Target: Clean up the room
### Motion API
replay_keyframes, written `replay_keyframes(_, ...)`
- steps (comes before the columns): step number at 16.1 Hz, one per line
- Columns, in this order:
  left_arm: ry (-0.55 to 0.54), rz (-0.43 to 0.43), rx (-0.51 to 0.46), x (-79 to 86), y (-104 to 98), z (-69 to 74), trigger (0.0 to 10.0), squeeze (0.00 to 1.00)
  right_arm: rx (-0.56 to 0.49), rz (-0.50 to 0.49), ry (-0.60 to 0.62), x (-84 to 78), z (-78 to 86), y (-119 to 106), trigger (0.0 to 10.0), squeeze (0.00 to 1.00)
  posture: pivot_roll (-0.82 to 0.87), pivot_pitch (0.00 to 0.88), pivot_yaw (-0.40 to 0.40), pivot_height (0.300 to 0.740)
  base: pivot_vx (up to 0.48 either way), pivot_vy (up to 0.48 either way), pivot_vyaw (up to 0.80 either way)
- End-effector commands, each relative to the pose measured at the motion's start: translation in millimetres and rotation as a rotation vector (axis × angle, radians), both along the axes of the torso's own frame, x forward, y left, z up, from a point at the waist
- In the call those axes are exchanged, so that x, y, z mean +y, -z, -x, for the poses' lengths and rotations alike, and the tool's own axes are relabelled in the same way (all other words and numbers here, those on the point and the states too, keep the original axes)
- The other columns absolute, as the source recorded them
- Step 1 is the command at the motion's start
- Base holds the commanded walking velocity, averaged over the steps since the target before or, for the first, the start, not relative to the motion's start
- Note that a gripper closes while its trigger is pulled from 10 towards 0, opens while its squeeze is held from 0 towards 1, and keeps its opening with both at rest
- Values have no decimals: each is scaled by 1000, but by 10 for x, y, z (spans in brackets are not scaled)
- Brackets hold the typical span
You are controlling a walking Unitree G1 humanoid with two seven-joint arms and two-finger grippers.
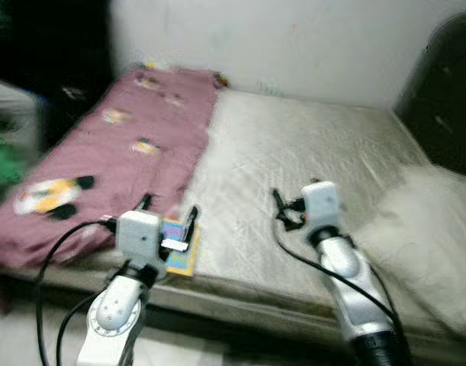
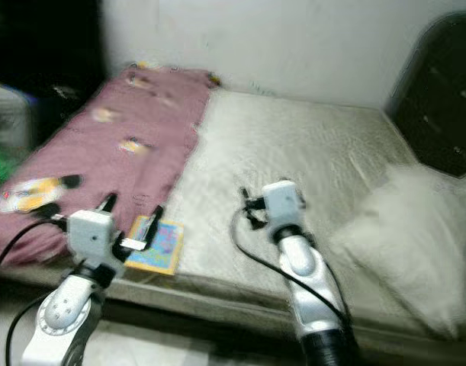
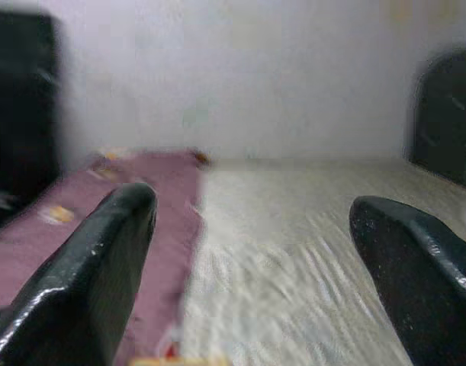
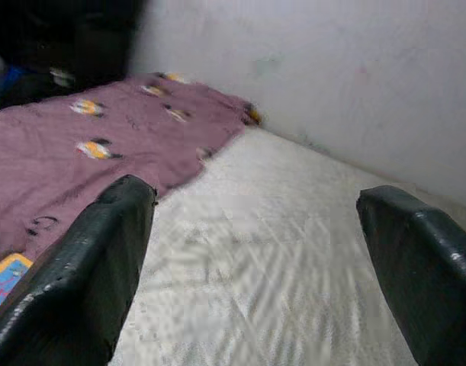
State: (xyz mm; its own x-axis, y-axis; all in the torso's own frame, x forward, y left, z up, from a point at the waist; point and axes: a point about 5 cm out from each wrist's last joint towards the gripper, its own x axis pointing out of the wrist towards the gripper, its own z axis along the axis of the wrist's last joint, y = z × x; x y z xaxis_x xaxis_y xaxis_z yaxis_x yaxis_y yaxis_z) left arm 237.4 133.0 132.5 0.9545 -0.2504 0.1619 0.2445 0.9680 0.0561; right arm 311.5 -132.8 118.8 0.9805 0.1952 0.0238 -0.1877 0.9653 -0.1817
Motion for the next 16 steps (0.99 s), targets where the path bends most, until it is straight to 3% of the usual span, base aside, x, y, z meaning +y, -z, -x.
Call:
replay_keyframes(1,6,-4,21,1,40,10,10000,0,2,-6,-9,30,-1,-2,10000,0,-37,0,-88,740,330,0,0)
replay_keyframes(12,12,-4,22,-2,47,13,10000,0,2,-5,-6,28,-6,3,10000,0,-37,0,-87,740,347,0,0)
replay_keyframes(16,-53,-7,57,30,92,-18,10000,0,6,-4,1,16,-1,21,10000,0,-37,0,-85,740,0,0,0)
